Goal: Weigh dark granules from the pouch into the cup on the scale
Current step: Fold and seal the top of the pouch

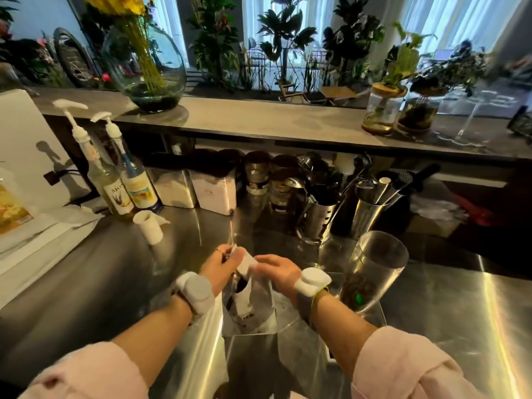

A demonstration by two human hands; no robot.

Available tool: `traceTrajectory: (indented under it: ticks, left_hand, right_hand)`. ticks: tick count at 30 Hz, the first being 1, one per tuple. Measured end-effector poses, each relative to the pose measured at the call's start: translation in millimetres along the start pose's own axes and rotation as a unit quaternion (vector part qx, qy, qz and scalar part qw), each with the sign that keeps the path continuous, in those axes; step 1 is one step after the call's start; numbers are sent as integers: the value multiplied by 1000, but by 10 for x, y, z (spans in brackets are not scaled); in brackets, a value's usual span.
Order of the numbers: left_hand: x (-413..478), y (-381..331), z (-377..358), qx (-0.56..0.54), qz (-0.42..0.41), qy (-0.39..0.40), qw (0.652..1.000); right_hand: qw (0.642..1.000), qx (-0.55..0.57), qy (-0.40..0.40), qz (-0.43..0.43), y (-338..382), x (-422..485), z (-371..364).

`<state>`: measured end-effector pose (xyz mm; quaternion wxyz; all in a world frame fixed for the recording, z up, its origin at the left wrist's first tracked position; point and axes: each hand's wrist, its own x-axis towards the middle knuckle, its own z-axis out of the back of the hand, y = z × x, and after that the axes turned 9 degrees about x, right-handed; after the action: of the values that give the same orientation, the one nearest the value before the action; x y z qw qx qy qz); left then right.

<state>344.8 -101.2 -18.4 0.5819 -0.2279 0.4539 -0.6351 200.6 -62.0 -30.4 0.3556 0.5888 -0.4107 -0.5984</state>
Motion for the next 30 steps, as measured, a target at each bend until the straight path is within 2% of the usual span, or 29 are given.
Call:
traceTrajectory:
  ticks: [4, 7, 11, 14, 18, 20, 22, 24, 26, 28, 30]
  left_hand:
    - [-14, 29, 202, 13, -33, 55, 998]
    - [-38, 117, 295, 72, -40, 57, 995]
    - [-14, 109, 383, 130, -47, 17, 990]
    - [32, 49, 363, 140, -48, -66, 987]
    - [57, 79, 268, 181, -78, -113, 974]
    - [91, 88, 260, 217, -118, -125, 961]
    - [132, 85, 281, 235, -176, -114, 949]
    - [129, 42, 307, 227, -221, -75, 946]
    - [118, 21, 330, 216, -236, -33, 947]
    - [106, 29, 378, 217, -239, -16, 946]
    - [114, 48, 419, 215, -218, -12, 952]
  right_hand:
    - [999, -1, -16, 51, -3, -4, -47]
    - [996, 28, -41, 80, 32, 50, -83]
    - [987, 101, -96, 83, -2, 105, -51]
    - [977, 99, -164, 95, 27, 132, 44]
    - [972, -59, -189, 128, 21, 112, 131]
    - [973, -68, -166, 147, 59, 47, 132]
    - [966, -102, -120, 205, 207, -40, 103]
    - [940, -227, -44, 250, 404, -91, 38]
    - [894, -388, 31, 221, 526, -78, -58]
    - [856, -487, 46, 169, 565, -39, -112]
    - [842, -521, 31, 138, 592, 0, -68]
